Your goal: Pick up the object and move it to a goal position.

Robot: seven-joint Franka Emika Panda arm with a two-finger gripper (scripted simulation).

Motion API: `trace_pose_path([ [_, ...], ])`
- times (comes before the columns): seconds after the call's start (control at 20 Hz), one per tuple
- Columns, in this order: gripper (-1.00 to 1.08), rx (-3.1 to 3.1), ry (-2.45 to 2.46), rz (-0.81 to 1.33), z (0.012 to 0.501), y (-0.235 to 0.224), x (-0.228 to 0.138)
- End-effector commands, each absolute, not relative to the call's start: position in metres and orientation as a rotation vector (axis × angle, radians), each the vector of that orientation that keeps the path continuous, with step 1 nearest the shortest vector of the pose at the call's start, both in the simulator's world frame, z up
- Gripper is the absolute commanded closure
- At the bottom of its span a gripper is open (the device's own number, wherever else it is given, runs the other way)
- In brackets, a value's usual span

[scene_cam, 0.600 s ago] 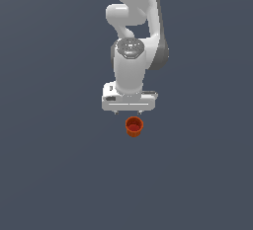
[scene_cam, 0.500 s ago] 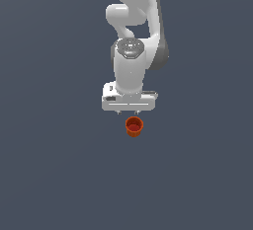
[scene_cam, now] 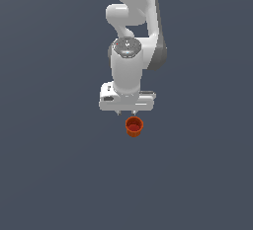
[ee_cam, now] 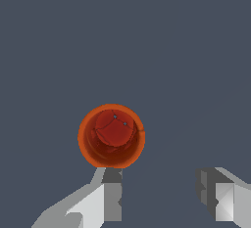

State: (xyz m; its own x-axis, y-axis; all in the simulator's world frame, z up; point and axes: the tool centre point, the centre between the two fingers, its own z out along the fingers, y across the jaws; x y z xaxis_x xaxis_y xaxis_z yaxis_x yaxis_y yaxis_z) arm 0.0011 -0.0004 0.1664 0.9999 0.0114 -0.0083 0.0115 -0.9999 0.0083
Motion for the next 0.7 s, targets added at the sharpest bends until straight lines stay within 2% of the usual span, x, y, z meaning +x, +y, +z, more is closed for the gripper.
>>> trace_pose_path([
  [0.0,-0.2,3.132,0.03,-0.011,0.165,0.0,0.001],
  [0.65,-0.2,3.09,0.353,0.051,0.133,-0.002,0.007],
])
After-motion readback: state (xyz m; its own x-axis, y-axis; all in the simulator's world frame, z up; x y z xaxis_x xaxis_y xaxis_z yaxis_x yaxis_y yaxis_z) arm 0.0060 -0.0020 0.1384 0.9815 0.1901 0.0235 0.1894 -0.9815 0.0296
